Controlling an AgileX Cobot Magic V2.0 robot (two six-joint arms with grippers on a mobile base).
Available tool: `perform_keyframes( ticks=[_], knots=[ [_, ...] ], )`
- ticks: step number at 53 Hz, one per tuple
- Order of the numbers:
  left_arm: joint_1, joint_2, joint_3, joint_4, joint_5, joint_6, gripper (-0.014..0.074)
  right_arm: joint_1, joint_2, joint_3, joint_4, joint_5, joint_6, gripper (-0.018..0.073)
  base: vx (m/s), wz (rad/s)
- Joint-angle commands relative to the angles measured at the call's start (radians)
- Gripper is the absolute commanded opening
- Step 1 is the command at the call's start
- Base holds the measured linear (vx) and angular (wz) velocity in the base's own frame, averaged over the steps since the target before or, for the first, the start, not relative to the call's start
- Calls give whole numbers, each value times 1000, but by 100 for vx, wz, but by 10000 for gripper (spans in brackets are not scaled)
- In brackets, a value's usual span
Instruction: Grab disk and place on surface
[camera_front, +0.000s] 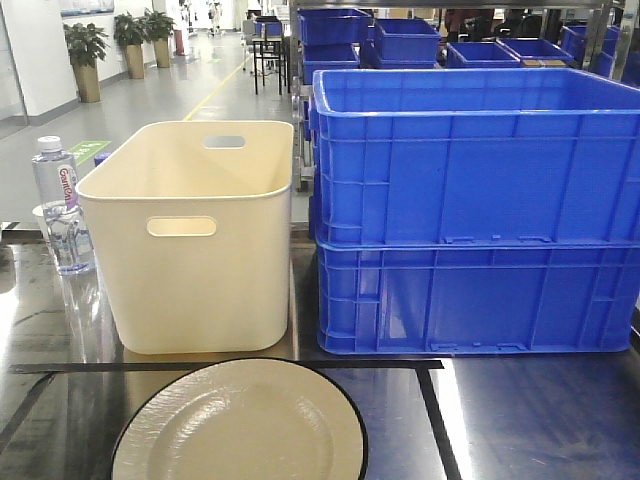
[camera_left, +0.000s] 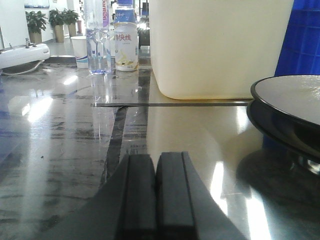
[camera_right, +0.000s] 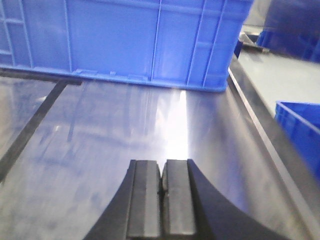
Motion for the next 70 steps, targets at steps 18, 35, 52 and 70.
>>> perform_keyframes(
  ticks=[18,35,52,70],
  knots=[
    [2,11,-18,-9,-84,-10,-9,35,-383,225,-26,-127,32,-8,0,0],
    [2,7,-18,-9,-82,-10,-9,73,-379,224,-18,-122,32,-8,0,0],
    [2,7,-18,-9,-82,-10,-9,73,-379,224,-18,-122,32,-8,0,0],
    [2,7,-18,-9,-82,-10,-9,73,-379,224,-18,-122,32,-8,0,0]
  ],
)
